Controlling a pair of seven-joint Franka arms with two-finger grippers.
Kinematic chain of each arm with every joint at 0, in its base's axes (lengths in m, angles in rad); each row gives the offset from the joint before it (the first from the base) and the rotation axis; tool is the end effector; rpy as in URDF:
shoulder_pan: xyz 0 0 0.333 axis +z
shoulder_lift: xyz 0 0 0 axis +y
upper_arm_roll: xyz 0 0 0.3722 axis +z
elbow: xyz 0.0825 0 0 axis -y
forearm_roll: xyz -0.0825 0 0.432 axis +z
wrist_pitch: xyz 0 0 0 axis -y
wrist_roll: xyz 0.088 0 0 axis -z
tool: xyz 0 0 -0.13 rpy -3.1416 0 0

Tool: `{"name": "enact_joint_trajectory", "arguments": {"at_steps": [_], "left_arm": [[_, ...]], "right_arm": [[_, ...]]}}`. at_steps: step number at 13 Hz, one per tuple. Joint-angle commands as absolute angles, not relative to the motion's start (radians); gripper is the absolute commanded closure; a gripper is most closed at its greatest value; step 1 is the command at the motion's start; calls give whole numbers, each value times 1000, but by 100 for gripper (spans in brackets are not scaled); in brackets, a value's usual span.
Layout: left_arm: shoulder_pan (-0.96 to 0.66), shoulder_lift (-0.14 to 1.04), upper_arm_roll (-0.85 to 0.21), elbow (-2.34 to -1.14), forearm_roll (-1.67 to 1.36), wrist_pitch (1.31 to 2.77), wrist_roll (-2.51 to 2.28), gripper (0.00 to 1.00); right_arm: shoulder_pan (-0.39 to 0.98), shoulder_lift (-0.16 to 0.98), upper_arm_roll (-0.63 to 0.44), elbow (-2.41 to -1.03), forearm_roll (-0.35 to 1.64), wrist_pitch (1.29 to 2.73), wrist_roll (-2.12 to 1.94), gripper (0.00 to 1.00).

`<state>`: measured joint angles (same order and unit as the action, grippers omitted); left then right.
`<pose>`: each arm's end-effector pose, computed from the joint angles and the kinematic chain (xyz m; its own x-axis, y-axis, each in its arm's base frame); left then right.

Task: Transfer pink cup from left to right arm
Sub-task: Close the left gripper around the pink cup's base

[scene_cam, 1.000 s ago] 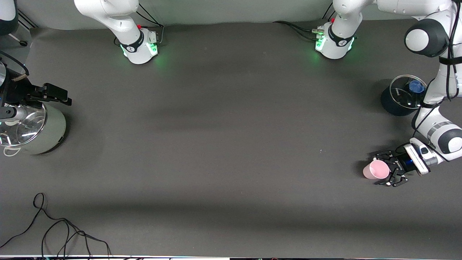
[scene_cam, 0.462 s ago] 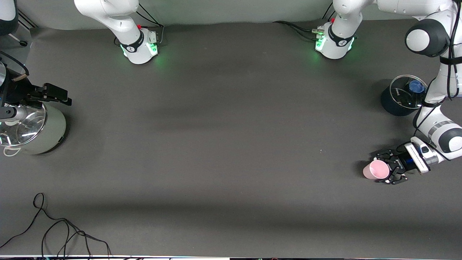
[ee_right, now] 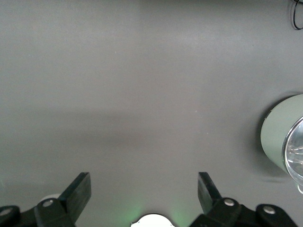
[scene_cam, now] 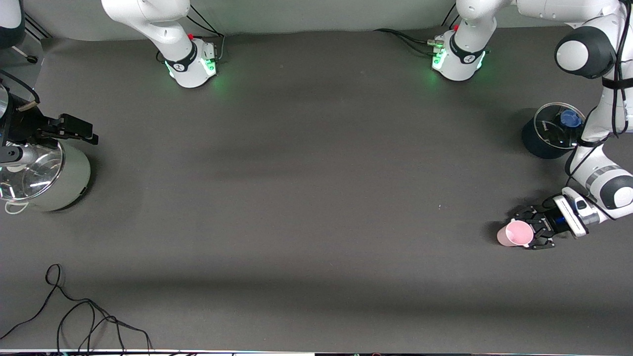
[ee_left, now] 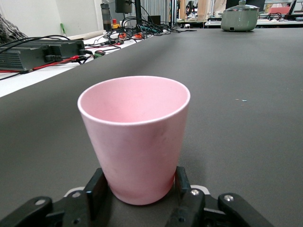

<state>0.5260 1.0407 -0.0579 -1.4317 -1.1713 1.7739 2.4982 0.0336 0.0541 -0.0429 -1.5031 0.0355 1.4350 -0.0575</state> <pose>0.6984 0.2477 0.0537 0.0698 -0.3440 0.9364 -0.9556 -0.2926 -0.0362 0.6049 0.0001 0.6489 0.9914 0.0528 -0.1197 0.0483 -0.9980 -0.0401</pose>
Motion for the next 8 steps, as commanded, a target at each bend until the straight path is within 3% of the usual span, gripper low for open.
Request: {"name": "enact_joint_trajectory", "arguments": {"at_steps": [1,5,8], "left_arm": [[525,1032,-61,-1437,-1173,1766,2505,51],[515,997,-67,-1437,-1175,1760,2389,53],[520,944,-141,-1443,-1180,1732,2304,55]], "right_arm": [[38,63,-43,-1482,26,1420,-40,0],[38,63,-43,-1482,26,1420,-40,0],[38,63,-43,-1482,26,1420,-40,0]]}}
